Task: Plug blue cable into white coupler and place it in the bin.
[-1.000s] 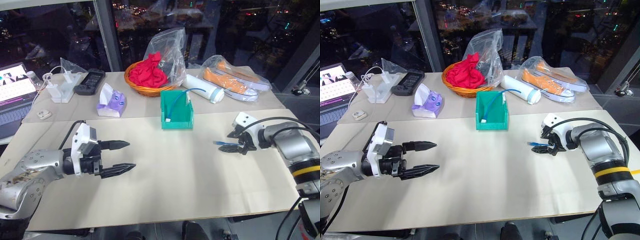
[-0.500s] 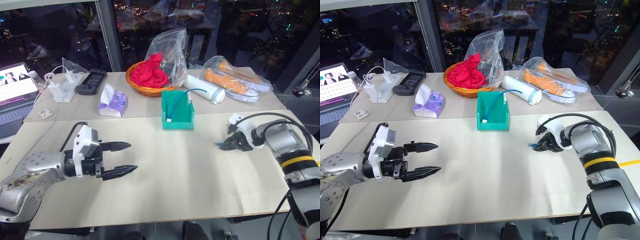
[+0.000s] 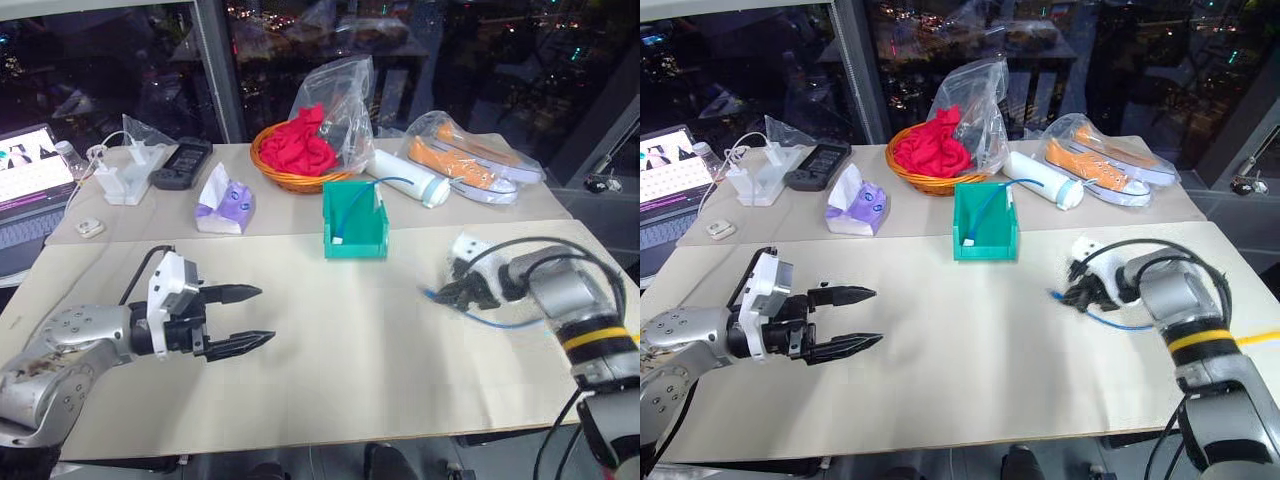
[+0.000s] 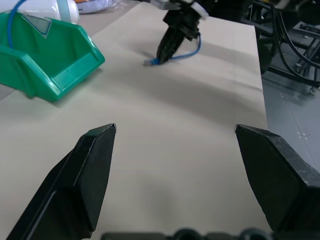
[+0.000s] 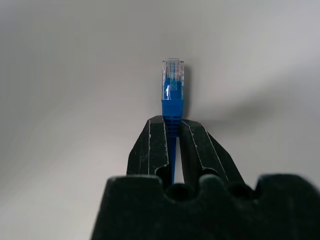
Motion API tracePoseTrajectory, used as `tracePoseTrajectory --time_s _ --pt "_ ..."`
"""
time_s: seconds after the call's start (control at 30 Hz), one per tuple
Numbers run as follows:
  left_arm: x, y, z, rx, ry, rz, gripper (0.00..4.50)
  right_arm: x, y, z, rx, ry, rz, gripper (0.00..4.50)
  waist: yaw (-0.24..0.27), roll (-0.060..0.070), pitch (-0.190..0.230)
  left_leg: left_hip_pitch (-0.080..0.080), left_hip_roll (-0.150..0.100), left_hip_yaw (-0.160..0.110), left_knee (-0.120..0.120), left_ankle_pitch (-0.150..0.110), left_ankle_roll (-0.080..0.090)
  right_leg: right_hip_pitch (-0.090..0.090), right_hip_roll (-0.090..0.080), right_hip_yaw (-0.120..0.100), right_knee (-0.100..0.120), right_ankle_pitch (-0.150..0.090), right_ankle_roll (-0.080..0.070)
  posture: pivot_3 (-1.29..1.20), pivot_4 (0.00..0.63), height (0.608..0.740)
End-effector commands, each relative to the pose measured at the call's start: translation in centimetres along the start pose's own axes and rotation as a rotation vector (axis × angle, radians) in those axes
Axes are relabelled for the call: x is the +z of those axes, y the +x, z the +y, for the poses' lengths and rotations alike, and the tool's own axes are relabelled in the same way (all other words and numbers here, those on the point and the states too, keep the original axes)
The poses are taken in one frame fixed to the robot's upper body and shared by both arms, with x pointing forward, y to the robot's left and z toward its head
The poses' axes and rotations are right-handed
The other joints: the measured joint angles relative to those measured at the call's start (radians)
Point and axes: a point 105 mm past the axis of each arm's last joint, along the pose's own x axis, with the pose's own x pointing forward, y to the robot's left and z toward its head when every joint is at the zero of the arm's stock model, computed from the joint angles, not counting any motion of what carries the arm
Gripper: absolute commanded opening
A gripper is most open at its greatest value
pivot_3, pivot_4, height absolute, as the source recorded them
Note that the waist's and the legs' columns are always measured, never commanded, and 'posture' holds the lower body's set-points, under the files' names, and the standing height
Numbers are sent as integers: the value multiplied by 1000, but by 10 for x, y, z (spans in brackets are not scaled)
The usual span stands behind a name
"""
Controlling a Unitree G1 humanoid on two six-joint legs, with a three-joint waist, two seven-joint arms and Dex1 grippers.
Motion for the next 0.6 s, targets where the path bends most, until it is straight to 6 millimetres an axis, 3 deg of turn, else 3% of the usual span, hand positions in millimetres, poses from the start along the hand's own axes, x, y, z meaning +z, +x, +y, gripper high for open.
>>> tracePoseTrajectory --time_s 0.03,0.13,0.2,0.3,0.43,0.6 --pt "7 0 -2 -5 43 -19 4095 60 -6 51 186 -140 -215 1 -6 1 1 0 0 0 0 0 0 0 0 0 0 0 0 0 150 723" --pt "6 2 -3 -17 39 -17 4095 66 21 93 273 -191 -217 1 1 0 0 0 0 0 0 0 0 -1 0 0 1 0 0 0 150 723" --pt "5 4 -4 -27 34 -16 4095 74 41 109 276 -176 -237 1 5 -3 -1 1 0 -1 0 0 0 1 0 0 0 0 0 0 150 723" --pt "3 5 -4 -40 27 -7 4095 72 57 115 243 -173 -206 1 9 -2 -1 0 0 0 1 0 0 0 0 0 0 0 0 0 150 723" --pt "-14 9 -7 -77 15 60 4095 55 73 113 184 -210 -125 1 16 -2 -1 0 -1 0 1 0 0 0 0 0 0 0 0 0 150 723" --pt "-24 17 -10 -119 30 94 4095 51 78 110 147 -199 -127 1 4 -2 -1 1 0 0 0 0 0 0 0 0 0 0 0 0 150 723"
